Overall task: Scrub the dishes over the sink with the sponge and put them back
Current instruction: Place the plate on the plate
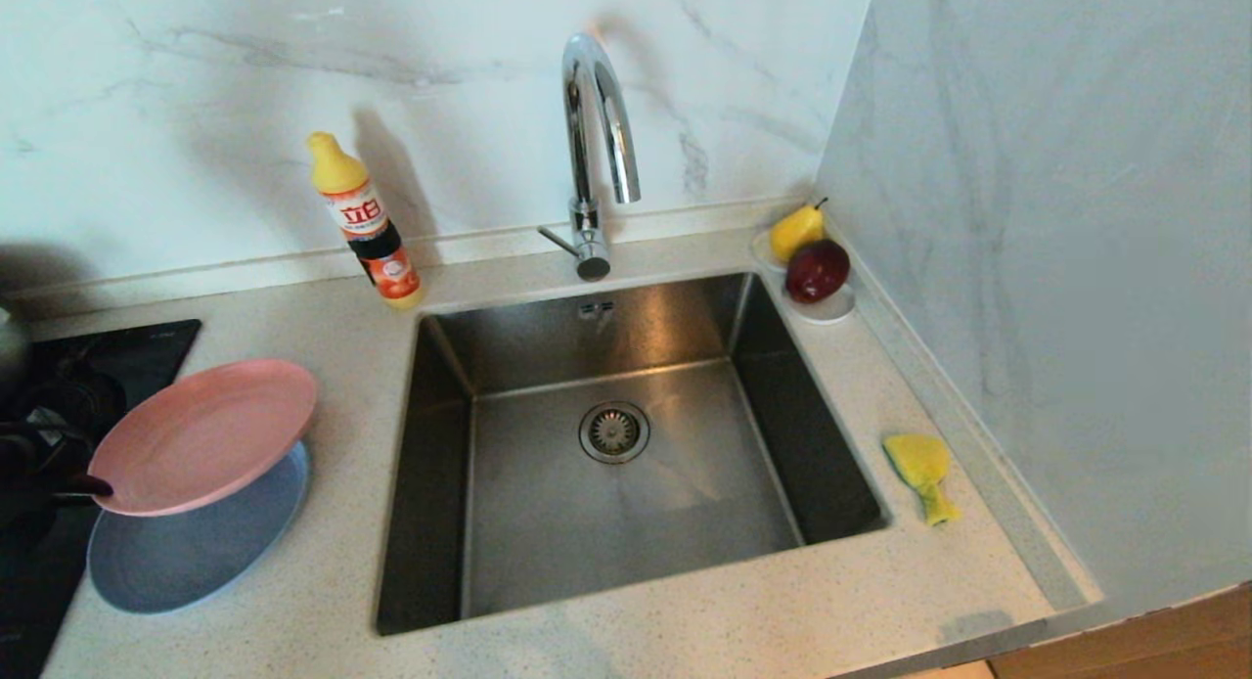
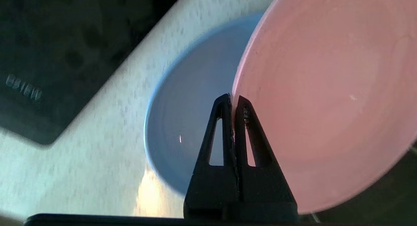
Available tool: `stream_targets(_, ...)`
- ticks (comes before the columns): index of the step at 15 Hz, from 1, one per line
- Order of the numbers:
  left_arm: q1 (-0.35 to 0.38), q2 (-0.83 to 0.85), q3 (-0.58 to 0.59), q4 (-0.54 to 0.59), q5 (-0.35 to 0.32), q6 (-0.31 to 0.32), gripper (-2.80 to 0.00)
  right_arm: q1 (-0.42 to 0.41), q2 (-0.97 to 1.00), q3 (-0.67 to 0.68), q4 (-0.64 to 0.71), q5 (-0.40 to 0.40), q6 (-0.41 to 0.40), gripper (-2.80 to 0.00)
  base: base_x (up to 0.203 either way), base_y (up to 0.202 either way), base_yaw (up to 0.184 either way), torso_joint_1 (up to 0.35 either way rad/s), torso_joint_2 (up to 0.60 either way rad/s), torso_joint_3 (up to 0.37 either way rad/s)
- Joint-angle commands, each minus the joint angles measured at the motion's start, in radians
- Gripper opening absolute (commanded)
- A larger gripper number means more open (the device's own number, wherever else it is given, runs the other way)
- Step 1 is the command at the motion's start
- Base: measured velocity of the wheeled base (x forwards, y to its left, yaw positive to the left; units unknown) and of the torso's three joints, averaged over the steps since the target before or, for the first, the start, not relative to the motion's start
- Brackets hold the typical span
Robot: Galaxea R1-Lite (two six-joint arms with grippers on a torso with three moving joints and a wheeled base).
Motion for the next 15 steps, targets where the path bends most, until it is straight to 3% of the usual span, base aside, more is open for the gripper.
stream_targets(1, 0.001, -0.002, 0.046, -0.039, -0.003, -0.003, -2.80, 0.000, 0.001, 0.000, 0.000, 0.000, -0.001, -2.80, 0.000, 0.000, 0.000, 0.000, 0.00, 0.000)
stream_targets(10, 0.002, -0.117, 0.161, -0.041, -0.005, 0.026, -2.80, 0.000, 0.001, 0.000, 0.000, 0.000, -0.001, -2.80, 0.000, 0.000, 0.000, 0.000, 0.00, 0.000)
stream_targets(15, 0.051, -0.119, 0.169, -0.041, -0.003, 0.036, -2.80, 0.000, 0.001, 0.001, 0.000, 0.000, -0.001, -2.80, 0.000, 0.000, 0.000, 0.000, 0.00, 0.000)
